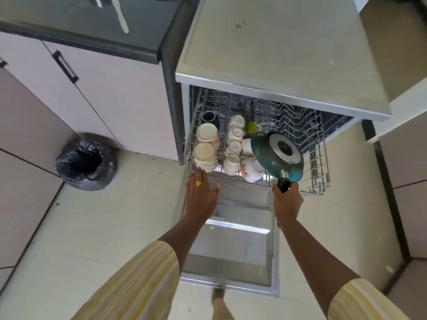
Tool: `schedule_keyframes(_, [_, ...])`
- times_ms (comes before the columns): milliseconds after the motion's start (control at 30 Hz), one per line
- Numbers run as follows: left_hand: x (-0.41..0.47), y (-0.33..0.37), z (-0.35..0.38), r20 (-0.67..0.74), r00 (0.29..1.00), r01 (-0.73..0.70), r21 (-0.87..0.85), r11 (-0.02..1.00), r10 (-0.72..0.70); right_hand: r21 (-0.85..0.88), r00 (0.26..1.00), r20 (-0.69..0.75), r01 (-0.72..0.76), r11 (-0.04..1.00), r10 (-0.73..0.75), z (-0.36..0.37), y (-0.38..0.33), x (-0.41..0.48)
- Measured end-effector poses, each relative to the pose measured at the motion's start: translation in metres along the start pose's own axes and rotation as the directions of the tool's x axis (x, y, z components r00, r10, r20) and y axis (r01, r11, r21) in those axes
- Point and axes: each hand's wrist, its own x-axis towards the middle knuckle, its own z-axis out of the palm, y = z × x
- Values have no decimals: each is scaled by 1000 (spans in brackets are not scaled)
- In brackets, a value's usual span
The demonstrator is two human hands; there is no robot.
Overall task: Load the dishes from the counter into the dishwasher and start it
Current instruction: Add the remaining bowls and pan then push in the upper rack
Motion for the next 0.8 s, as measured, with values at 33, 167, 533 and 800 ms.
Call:
schedule_keyframes(33, [13,10,8,-2,1000,5,6,1000,-5,-8,1000,4,18,1000,-18,1,3,19])
schedule_keyframes(167, [49,31,32,8,1000,-24,65,998,23,-55,997,38,72,996,-70,15,6,89])
schedule_keyframes(533, [60,-6,90,47,998,33,289,957,-49,-61,997,56,50,997,-46,73,-11,194])
schedule_keyframes(800, [64,2,96,-17,996,92,261,961,-91,-25,998,54,-8,1000,9,106,0,208])
